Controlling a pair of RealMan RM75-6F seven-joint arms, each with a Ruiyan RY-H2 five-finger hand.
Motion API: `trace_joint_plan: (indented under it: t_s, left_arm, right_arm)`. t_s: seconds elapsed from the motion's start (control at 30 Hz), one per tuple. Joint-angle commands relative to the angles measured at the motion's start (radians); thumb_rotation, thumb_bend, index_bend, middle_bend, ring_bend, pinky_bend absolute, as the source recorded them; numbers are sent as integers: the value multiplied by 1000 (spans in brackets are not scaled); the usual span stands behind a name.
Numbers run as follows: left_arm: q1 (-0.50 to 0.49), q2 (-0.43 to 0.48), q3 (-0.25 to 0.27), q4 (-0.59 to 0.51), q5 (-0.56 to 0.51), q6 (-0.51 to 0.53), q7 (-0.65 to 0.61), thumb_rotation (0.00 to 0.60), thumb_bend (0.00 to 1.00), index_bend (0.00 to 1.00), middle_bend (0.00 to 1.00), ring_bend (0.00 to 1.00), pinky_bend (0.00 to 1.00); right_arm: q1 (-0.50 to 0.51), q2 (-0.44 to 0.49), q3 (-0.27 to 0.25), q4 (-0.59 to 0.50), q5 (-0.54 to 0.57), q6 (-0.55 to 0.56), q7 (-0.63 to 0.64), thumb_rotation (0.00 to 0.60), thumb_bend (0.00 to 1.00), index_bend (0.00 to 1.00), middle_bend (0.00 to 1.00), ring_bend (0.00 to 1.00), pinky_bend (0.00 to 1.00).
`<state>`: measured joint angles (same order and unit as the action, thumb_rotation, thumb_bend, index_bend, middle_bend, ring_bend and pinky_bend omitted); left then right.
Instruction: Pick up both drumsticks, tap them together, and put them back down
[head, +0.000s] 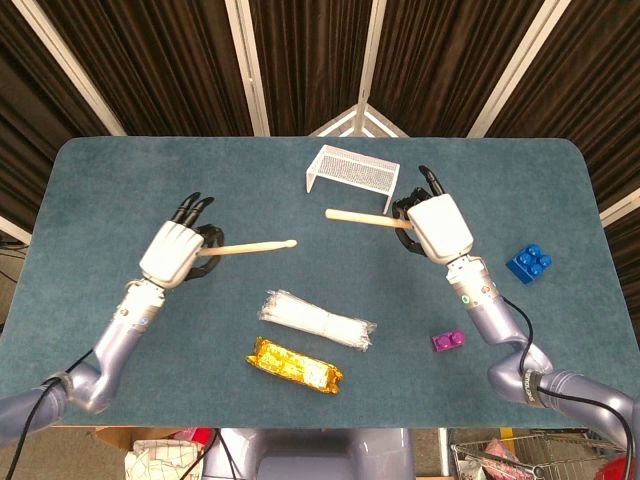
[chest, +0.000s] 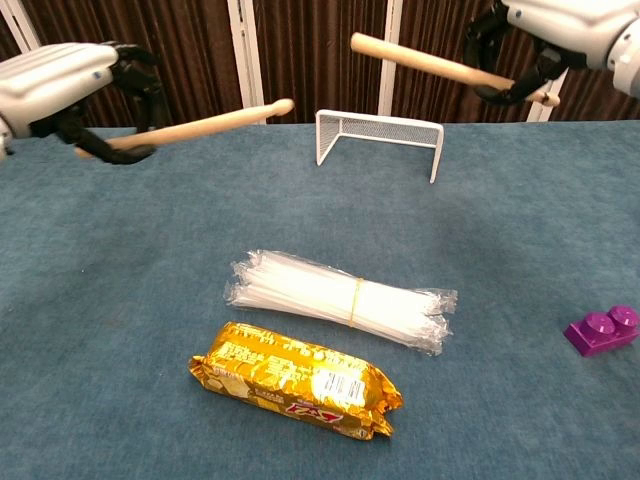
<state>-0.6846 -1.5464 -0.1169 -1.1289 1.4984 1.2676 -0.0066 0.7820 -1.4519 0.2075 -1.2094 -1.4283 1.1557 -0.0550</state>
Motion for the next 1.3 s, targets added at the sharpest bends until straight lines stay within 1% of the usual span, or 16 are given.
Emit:
trace_joint_plan:
  t_s: [0.03,0.17,0.27,0.43,0.6,0.83,0.97,1.17,1.23,1.3]
  left_arm:
    - [27,16,34,88,13,-10,-38,600,527,572,574,94,0]
    - [30,-2,62,191,33,-34,-63,600,527,572,571,94,0]
    - [33,-25,78,261,37,-59,-93,600,527,572,569,94,0]
    - [39,-83,100,392,35,-108,-159,600,527,569,566,94,0]
    - [44,-142,123,509,47,-141,-213,600,527,566,563,94,0]
    - [48,-224,147,652,63,-172,-281,600,527,563,554,94,0]
    - [48,-261,157,713,74,-175,-306,600,527,562,551,94,0]
    - [47,-289,173,764,94,-164,-327,600,517,549,544,94,0]
    - [48,-293,174,772,96,-163,-332,600,507,528,529,92,0]
    - [48,-294,176,776,97,-168,-336,600,504,493,493,81,0]
  right_arm:
    - [-11,-36,-39,66,-31,-4,31,600,466,719,618,398,79]
    - [-17,-82,-63,143,-46,-12,70,600,466,719,618,398,79]
    - [-20,-116,-87,204,-63,-20,74,600,465,719,618,398,79]
    - [-27,-181,-124,303,-88,-33,80,600,465,719,618,398,79]
    - [-27,-234,-145,383,-96,-63,75,600,465,718,618,398,79]
    - [-14,-303,-135,463,-69,-127,64,600,465,719,618,398,79]
    - [-3,-333,-126,498,-62,-143,64,600,465,719,618,398,79]
    - [2,-358,-124,527,-59,-157,70,600,465,719,618,398,79]
    - [0,-360,-126,531,-58,-165,72,600,465,719,618,398,78]
    - [0,-360,-127,535,-55,-175,65,600,465,716,618,398,79]
